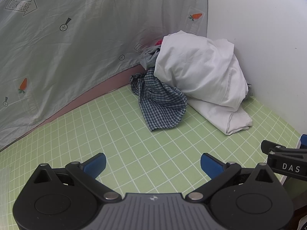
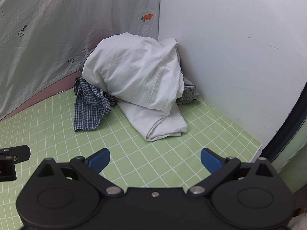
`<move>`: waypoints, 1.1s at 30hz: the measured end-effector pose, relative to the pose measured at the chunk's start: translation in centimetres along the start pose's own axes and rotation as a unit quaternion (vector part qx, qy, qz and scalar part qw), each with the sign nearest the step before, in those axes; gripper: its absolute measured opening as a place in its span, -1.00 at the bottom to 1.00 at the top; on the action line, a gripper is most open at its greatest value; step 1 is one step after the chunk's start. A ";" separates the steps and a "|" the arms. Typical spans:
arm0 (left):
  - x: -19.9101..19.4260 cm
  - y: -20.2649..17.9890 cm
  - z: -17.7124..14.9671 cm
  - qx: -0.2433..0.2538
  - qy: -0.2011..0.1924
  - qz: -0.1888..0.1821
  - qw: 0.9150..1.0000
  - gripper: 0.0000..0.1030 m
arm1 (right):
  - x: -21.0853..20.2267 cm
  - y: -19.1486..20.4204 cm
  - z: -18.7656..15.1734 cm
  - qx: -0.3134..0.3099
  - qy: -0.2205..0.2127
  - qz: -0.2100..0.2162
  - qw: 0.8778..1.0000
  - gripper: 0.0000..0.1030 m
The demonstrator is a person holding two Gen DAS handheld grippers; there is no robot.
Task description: Fold clothes
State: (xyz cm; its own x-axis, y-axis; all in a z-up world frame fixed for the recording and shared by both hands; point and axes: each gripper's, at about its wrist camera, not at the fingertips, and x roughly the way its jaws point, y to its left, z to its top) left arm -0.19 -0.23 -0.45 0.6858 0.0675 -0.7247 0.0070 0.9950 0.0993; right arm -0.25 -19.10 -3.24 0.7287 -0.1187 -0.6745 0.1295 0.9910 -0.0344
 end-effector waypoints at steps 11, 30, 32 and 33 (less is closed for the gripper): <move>0.0 0.3 0.1 -0.002 0.001 -0.002 1.000 1.00 | -0.1 0.0 0.1 -0.003 -0.004 -0.003 1.000 0.98; -0.3 1.9 2.3 0.007 0.002 -0.042 0.999 1.00 | -2.2 0.3 1.8 0.007 -0.045 -0.046 0.998 1.00; 0.3 1.4 2.4 0.023 0.003 -0.051 0.998 1.00 | -2.4 0.2 2.1 0.005 -0.053 -0.061 0.997 1.00; 0.7 1.1 2.5 0.030 0.008 -0.059 0.998 1.00 | -2.4 -0.1 2.2 0.004 -0.060 -0.069 0.996 1.00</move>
State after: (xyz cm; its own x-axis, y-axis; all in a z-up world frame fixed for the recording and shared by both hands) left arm 2.11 0.70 0.86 0.6657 -0.0472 -0.7448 0.1297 0.9901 0.0531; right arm -0.50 -19.01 0.03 0.7788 -0.2604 -0.5706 0.2392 0.9643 -0.1136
